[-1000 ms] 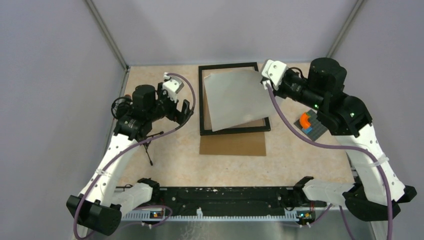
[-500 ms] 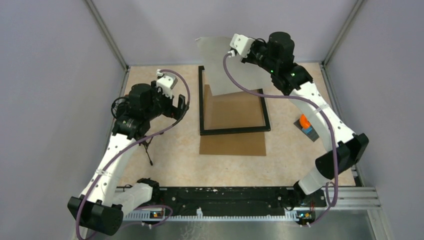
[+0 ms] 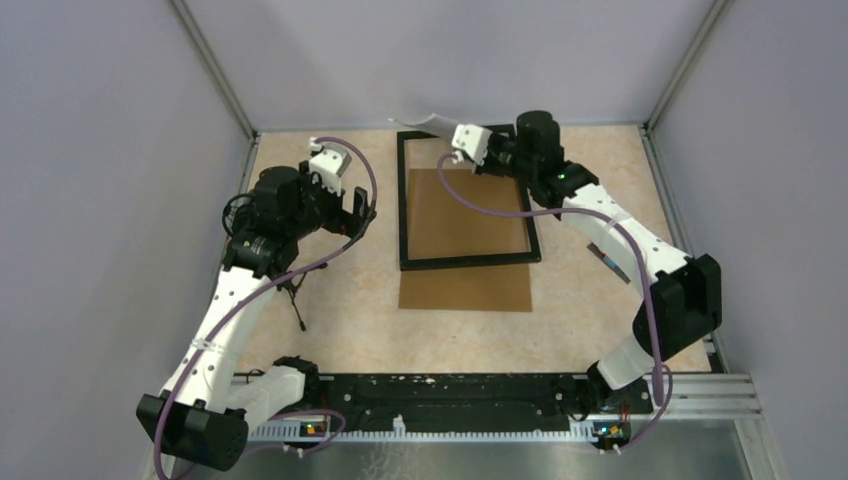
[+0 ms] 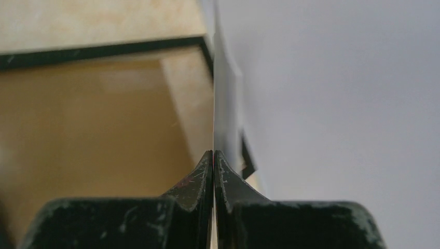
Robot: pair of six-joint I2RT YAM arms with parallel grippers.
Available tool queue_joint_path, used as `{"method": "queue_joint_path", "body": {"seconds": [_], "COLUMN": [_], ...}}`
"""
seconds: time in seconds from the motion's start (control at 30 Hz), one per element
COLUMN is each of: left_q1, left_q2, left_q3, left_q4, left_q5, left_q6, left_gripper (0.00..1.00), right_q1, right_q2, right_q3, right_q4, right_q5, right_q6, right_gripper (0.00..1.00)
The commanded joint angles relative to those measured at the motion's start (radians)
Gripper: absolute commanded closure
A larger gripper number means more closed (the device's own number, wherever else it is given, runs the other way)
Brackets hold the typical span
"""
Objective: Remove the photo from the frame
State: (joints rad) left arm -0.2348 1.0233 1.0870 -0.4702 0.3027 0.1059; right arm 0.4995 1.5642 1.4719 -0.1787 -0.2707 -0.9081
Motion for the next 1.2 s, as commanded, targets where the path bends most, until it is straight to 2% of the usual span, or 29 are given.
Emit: {"method": "queue_joint_path", "body": {"seconds": [0.0,0.17,0.3,0.43,0.77,1.0,1.17], "left_q1": [0.007,0.008,0.009,0.009,0.012,0.013,0.013], "left_q2": [-0.019,-0.026,-0.02,-0.007,0.005,-0.009,-0.007], "left_q3": [-0.007,-0.029,-0.025,-0.026,-0.016,-0.029,-0.035], "left_q4": [0.046,0.053,0.053,0.059,0.053,0.051,0.052], "left_q5": [0.034,0.035,0.043,0.049,0.047,0.031,0.036], "left_q6": [-0.002,0.005,0.005,0.004,0.005,0.018,0.019], "left_gripper": [0.01,0.01,0.01,0.01,0.01,0.01,0.01], "right_q1": [-0.005,-0.036,-0.026,0.009,0.031,0.025,0.027], "right_q2": [0.003,-0.005,-0.013,-0.028,0.002,0.006,-0.011], "right_q3": [-0.186,-0.332,-0.469,-0.575,-0.617,-0.68,-0.713], "right_q4": [0.074,0.153,0.171,0.266,0.346,0.39,0.425], "right_q5": [-0.089,-0.262,-0.286,-0.249,-0.226,-0.203,-0.183], "right_q6": [-0.011,-0.063,-0.205,-0.323,-0.451,-0.602,-0.557], "right_gripper": [1.0,1.0,1.0,1.0,1.0,1.0,1.0]}}
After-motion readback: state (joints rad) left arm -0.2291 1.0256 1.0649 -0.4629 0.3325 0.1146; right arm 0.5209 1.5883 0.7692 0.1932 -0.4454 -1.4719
